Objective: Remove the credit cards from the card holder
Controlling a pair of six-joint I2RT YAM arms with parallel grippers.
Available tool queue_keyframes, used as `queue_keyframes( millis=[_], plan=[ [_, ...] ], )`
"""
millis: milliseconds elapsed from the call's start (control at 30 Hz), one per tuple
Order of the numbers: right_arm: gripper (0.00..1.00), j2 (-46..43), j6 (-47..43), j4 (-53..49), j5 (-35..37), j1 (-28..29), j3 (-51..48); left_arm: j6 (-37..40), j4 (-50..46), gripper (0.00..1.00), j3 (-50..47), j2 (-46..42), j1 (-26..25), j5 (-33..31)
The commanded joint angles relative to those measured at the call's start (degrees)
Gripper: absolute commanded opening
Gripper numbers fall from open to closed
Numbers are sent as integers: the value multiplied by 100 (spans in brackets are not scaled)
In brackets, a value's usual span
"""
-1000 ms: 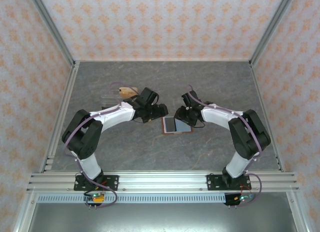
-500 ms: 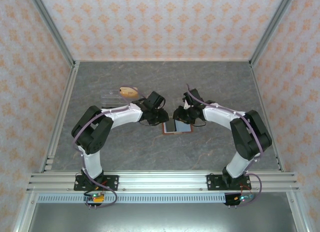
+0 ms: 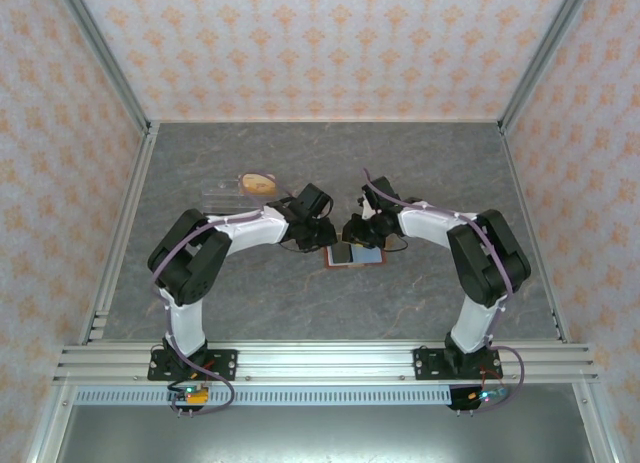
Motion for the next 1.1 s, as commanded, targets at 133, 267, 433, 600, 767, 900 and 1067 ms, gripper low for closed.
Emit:
queue_keyframes(
  millis=[133, 267, 433, 600, 767, 900, 1067],
  plan=[
    [26, 56, -338, -239, 8, -59, 154, 85, -177, 17, 130, 52, -38, -241],
    [25, 48, -476, -304, -36, -74, 174, 86, -176, 14, 107, 262, -40, -239],
    [24, 30, -558, -369, -39, -126, 166, 88, -192, 12, 106, 291, -34, -267],
    [21, 60, -561, -314, -163, -155, 140, 128, -246, 10, 83, 300, -34, -307],
    [19, 88, -535, -292, -168, -163, 127, 129, -229, 7, 89, 335, -34, -303],
    [18, 137, -497, -238, -247, -169, 122, 129, -251, 6, 91, 372, -34, -299],
    [19, 219, -442, -243, -250, -176, 122, 129, -264, 5, 67, 381, -35, -304]
  ],
)
